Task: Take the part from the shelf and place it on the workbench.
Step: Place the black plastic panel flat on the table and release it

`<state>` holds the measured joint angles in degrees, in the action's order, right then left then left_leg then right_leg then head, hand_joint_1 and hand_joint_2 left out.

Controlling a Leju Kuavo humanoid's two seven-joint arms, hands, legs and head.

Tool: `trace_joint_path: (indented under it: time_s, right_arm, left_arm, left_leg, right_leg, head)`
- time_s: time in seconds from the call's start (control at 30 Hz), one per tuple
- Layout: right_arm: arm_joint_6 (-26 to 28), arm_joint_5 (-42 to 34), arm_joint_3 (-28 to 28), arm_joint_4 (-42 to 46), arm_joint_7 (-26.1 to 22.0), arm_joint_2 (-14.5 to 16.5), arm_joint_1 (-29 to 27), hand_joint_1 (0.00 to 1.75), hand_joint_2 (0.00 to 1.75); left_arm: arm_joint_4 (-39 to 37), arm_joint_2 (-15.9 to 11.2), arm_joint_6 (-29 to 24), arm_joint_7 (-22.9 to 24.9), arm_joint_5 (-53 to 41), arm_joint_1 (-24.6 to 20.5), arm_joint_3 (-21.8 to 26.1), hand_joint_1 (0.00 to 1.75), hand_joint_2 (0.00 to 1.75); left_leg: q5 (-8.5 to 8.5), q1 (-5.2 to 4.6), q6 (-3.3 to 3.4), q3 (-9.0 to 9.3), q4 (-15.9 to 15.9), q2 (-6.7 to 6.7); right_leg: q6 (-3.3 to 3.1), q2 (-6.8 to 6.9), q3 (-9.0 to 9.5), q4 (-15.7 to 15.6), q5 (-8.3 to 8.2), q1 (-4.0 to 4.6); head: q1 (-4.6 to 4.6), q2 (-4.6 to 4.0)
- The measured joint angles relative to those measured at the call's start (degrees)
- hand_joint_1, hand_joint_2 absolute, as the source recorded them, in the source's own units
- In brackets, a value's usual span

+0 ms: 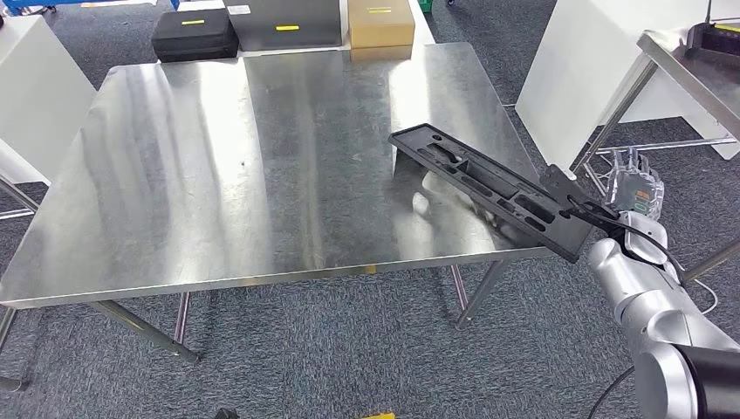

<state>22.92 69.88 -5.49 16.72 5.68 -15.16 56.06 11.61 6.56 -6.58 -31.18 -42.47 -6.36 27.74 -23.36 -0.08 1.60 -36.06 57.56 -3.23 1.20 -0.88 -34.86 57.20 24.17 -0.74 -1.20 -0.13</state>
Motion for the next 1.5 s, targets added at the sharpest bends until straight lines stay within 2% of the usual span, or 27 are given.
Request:
trace_joint_path:
  time_s: [0.3,0.4,0.53,0.67,0.83,0.97,1.07,1.17,1.27,1.5]
  right_arm:
    - [1.36,3.13,-0.02,0.03,2.00,-0.47,-0.02,0.00,0.00]
    - [4.67,3.75,0.24,0.26,2.75,-2.45,-0.02,0.00,0.00]
    - [10.10,2.86,2.03,0.63,0.65,-7.11,-0.78,0.00,0.00]
    - [11.36,2.54,3.47,0.70,-0.50,-9.86,-2.07,0.00,0.00]
    - [12.06,3.00,4.30,0.71,0.06,-11.28,-2.99,0.00,0.00]
    - [15.11,1.82,6.75,2.18,-0.26,-13.49,-7.03,0.00,0.00]
    - [15.28,2.71,12.59,5.81,-2.17,-14.45,-13.62,0.00,0.00]
    - [15.30,6.12,21.79,10.50,-5.03,-13.27,-20.87,0.00,0.00]
    - [15.31,10.26,32.92,15.95,-8.95,-9.67,-28.05,0.00,0.00]
    - [15.31,13.59,57.59,26.09,-18.63,5.10,-43.12,0.00,0.00]
  left_arm:
    - [0.00,0.02,-0.09,-0.19,0.35,0.03,0.28,0.00,0.00]
    - [0.00,0.07,-0.31,-0.32,0.90,0.33,0.96,0.00,0.00]
    - [0.00,0.23,-0.76,-0.44,1.60,1.06,1.91,0.00,0.00]
    - [0.00,0.43,-0.90,-0.44,1.67,1.30,2.51,0.00,0.00]
    - [0.00,0.66,-0.89,-0.44,1.67,1.30,2.89,0.00,0.00]
    - [0.00,1.02,-1.07,-0.42,2.10,1.31,3.44,0.00,0.00]
    - [-0.01,1.66,-1.63,-0.42,2.69,1.31,4.18,0.00,0.00]
    - [-0.01,2.44,-2.59,-0.41,2.73,1.30,4.75,0.00,0.00]
    - [-0.03,3.36,-3.74,-0.26,2.50,1.32,5.19,0.00,0.00]
    - [-0.10,4.61,-4.45,0.44,2.86,2.00,5.62,0.00,0.00]
  left_leg:
    - [0.00,-0.01,0.00,0.01,0.01,-0.05]
    - [0.00,-0.03,0.01,0.02,0.02,-0.20]
    - [-0.09,-0.16,0.16,-0.04,0.02,-0.31]
    - [-0.13,-0.25,0.23,-0.10,0.02,-0.15]
    - [-0.17,-0.30,0.38,0.06,0.04,-0.06]
    - [-0.17,-0.29,0.43,0.06,0.05,-0.46]
    - [-0.22,-0.30,0.51,0.00,0.04,-0.64]
    - [-0.31,-0.32,0.63,-0.03,0.03,-0.66]
    - [-0.36,-0.32,0.67,-0.03,0.03,-0.68]
    - [-0.51,-0.29,0.60,0.02,0.00,-0.92]
  right_leg:
    - [0.00,0.01,0.00,0.00,0.00,0.00]
    - [0.01,0.08,-0.02,-0.01,0.01,0.00]
    - [0.04,0.21,-0.02,-0.02,0.03,0.00]
    - [0.05,0.08,-0.02,-0.01,0.02,0.00]
    - [0.05,0.06,-0.06,-0.03,0.03,-0.01]
    - [0.19,0.34,0.06,-0.04,0.15,0.00]
    - [0.30,0.52,0.12,-0.04,0.22,0.02]
    - [0.40,0.55,0.12,-0.04,0.29,0.02]
    - [0.42,0.59,0.12,-0.04,0.35,0.03]
    - [0.41,0.81,0.17,-0.04,0.61,0.07]
  head:
    - [-0.01,0.00]
    - [-0.01,0.00]
    - [0.01,0.00]
    - [-0.01,0.00]
    - [0.00,0.00]
    - [0.00,0.00]
    - [0.00,0.00]
    - [-0.03,0.00]
    - [-0.02,0.00]
    - [-0.02,0.00]
